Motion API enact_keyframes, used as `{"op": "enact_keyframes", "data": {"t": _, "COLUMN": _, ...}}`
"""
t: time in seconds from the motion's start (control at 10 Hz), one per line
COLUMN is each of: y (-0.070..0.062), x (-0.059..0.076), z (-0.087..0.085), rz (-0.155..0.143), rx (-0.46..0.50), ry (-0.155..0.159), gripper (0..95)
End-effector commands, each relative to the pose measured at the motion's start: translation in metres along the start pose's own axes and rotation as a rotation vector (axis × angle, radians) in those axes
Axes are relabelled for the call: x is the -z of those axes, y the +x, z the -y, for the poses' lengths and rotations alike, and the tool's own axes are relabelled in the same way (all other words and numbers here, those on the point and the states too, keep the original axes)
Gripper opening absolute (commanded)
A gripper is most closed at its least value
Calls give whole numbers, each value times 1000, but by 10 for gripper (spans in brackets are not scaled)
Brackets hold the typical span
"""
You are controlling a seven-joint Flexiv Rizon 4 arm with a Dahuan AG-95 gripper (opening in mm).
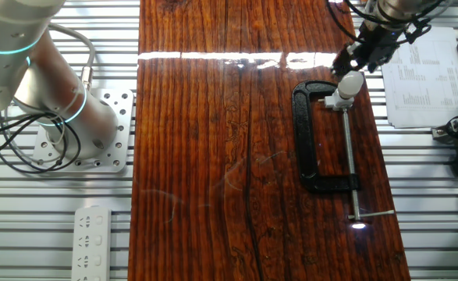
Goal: Take out the light bulb by rotating it
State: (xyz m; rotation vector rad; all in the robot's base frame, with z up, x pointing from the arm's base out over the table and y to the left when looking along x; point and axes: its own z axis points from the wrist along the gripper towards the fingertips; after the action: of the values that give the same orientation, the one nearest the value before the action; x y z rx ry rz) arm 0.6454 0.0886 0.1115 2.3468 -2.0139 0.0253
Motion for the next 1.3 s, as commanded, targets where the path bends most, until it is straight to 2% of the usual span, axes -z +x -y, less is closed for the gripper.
{"op": "enact_keyframes", "data": {"t": 0.1, "y": 1, "x": 3, "z": 2, "rz": -9, "rx": -441, "ry": 46, "gripper": 760}}
{"op": "enact_keyframes", "data": {"t": 0.2, "y": 2, "x": 3, "z": 2, "rz": -8, "rx": -530, "ry": 47, "gripper": 760}}
{"op": "enact_keyframes", "data": {"t": 0.3, "y": 3, "x": 3, "z": 2, "rz": -5, "rx": -553, "ry": 48, "gripper": 760}}
{"op": "enact_keyframes", "data": {"t": 0.4, "y": 4, "x": 2, "z": 2, "rz": -4, "rx": -627, "ry": 49, "gripper": 570}}
{"op": "enact_keyframes", "data": {"t": 0.6, "y": 5, "x": 1, "z": 2, "rz": -4, "rx": -705, "ry": 48, "gripper": 570}}
{"op": "enact_keyframes", "data": {"t": 0.7, "y": 7, "x": 2, "z": 3, "rz": 0, "rx": -787, "ry": 45, "gripper": 570}}
{"op": "enact_keyframes", "data": {"t": 0.8, "y": 9, "x": 2, "z": 3, "rz": 1, "rx": -825, "ry": 43, "gripper": 570}}
{"op": "enact_keyframes", "data": {"t": 1.0, "y": 9, "x": 2, "z": 2, "rz": 0, "rx": -854, "ry": 40, "gripper": 570}}
{"op": "enact_keyframes", "data": {"t": 1.3, "y": 11, "x": 0, "z": -2, "rz": 5, "rx": -966, "ry": 39, "gripper": 570}}
